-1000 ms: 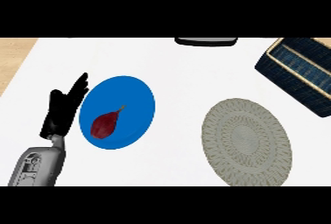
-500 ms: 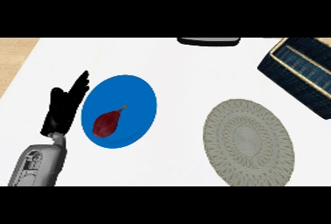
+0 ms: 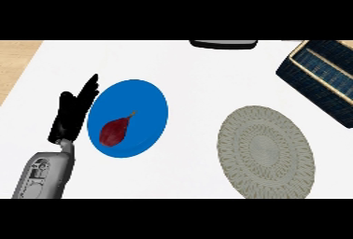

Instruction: Pick the squash from the placemat and place it in the basket

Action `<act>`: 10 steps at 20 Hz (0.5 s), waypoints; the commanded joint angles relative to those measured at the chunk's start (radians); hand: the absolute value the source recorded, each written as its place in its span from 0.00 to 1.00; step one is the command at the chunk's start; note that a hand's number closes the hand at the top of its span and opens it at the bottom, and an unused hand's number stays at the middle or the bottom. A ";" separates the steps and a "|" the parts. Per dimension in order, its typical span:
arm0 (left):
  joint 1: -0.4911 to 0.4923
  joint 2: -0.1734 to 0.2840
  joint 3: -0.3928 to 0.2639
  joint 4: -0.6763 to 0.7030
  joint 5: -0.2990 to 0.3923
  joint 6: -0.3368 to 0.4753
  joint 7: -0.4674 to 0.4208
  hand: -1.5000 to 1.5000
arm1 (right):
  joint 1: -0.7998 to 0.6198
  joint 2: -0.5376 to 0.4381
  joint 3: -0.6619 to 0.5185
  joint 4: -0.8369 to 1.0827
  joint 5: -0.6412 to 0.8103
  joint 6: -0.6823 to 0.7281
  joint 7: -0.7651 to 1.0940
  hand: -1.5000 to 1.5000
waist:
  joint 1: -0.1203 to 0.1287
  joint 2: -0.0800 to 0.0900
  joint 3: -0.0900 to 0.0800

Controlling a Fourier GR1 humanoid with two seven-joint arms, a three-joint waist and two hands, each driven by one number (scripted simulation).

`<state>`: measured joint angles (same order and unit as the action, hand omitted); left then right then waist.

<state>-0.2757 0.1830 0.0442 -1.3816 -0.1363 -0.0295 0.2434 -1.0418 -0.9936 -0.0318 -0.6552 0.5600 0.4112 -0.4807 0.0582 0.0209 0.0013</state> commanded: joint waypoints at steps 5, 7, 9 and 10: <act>0.019 -0.026 -0.014 -0.004 -0.004 0.006 0.000 0.50 | -0.055 0.053 0.003 0.278 0.072 -0.071 -0.154 1.00 | 0.004 0.002 0.001; -0.002 -0.005 -0.012 -0.015 -0.007 -0.007 0.016 0.50 | -0.074 0.074 0.014 0.326 0.085 -0.021 -0.108 1.00 | 0.003 0.000 0.001; -0.029 0.016 0.016 0.026 0.007 -0.020 0.000 0.50 | -0.100 0.084 -0.012 0.374 0.068 -0.007 -0.102 0.00 | 0.001 0.003 0.001; 0.028 0.003 0.008 0.022 -0.007 -0.003 -0.045 0.50 | -0.080 0.086 -0.030 0.397 0.054 -0.013 -0.125 0.00 | 0.002 0.003 0.001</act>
<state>-0.2718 0.1888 0.0517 -1.3691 -0.1326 -0.0422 0.2289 -1.1068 -0.9242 -0.0344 -0.3519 0.6255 0.3768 -0.5916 0.0586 0.0222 0.0019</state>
